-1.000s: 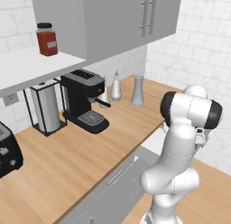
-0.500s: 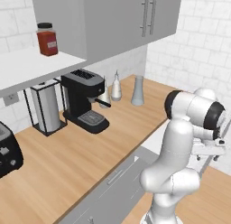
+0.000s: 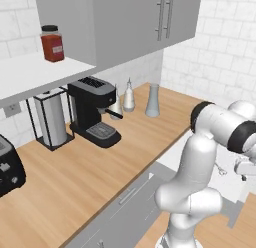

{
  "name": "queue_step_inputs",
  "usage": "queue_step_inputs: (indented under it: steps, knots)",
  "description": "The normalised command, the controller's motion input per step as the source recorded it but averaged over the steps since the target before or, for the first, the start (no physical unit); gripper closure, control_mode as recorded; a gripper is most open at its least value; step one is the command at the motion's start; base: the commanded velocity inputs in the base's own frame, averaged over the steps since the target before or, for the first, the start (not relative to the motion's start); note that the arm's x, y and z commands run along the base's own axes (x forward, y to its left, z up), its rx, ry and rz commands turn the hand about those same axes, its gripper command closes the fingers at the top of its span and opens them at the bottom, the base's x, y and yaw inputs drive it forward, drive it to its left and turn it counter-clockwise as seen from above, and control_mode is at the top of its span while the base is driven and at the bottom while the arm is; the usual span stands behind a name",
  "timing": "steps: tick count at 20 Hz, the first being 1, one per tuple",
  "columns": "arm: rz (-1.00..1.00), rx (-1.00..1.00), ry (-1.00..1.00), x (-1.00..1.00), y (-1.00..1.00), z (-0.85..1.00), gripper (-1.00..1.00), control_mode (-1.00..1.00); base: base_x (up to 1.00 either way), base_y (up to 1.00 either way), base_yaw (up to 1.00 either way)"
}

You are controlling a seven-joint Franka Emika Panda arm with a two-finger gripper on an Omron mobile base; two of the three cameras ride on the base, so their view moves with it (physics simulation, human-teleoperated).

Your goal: Pick the tongs from the drawer and place it on the counter.

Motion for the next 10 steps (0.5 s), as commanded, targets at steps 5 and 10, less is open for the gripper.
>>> queue_step_inputs:
  steps: [5, 10]
  knots:
    - [0.15, 0.00, -0.19, 0.41, 0.12, 1.00, -1.00, -1.00, 0.00, 0.00, 0.00]
    - [0.32, 0.00, -0.20, 0.91, 0.51, 0.29, -1.00, -1.00, 0.00, 0.00, 0.00]
